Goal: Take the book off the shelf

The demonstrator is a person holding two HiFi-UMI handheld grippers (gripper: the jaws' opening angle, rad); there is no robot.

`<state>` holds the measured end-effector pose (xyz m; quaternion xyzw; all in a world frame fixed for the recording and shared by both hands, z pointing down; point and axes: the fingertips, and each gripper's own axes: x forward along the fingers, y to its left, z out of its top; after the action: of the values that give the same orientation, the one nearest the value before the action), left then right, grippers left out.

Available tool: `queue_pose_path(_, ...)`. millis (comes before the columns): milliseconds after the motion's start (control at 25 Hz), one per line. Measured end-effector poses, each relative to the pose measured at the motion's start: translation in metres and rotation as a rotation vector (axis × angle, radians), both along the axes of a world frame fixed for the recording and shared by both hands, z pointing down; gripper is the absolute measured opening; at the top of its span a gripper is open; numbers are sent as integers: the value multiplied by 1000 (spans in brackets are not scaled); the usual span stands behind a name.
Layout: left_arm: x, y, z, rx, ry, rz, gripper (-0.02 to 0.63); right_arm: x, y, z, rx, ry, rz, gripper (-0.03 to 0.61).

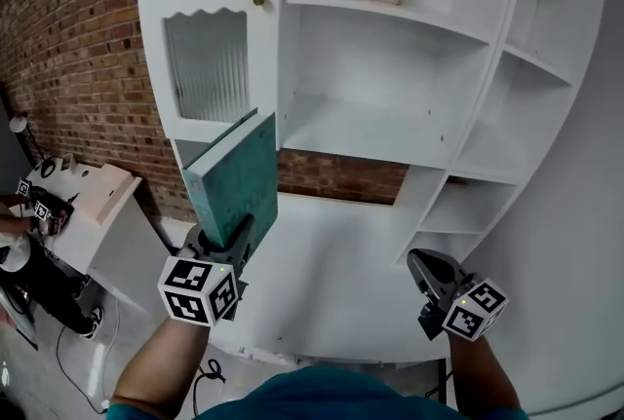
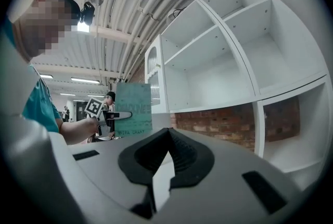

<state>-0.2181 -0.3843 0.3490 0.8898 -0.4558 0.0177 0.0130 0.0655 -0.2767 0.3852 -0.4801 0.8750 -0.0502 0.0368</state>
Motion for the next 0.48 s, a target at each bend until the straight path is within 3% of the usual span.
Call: queue_pose_path(480, 58, 50, 75, -96, -2, -143, 156, 77, 19, 38, -45, -9, -107, 18)
